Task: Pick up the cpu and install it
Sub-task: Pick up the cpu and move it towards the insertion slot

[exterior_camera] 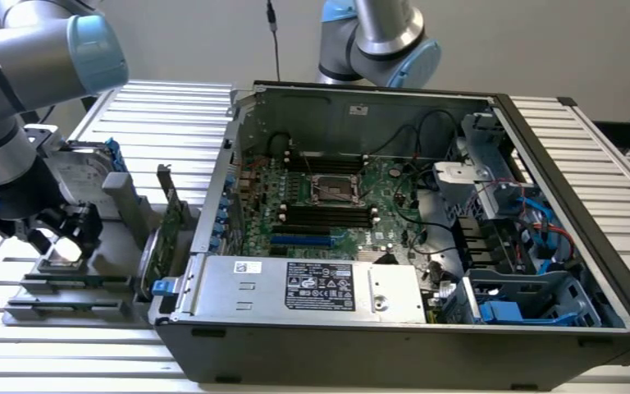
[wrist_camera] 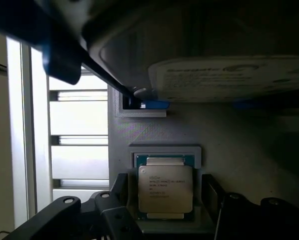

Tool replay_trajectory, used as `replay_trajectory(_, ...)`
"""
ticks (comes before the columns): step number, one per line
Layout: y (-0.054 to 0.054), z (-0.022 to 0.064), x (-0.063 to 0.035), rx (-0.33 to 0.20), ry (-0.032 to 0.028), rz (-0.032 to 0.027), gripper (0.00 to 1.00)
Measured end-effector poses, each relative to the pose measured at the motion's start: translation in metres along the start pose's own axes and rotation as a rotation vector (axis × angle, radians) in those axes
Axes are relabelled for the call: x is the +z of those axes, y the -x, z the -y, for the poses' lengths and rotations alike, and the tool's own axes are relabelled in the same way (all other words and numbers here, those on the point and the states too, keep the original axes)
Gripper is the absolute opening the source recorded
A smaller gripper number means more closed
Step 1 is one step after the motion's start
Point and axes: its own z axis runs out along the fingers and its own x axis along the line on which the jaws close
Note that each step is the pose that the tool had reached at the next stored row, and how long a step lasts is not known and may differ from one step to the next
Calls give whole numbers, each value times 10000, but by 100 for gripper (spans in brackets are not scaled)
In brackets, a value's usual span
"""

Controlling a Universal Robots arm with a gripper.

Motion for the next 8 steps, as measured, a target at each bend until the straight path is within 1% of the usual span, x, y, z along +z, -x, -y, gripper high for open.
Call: replay_trajectory(8, 5, 0, -1, -13, -4, -6, 70)
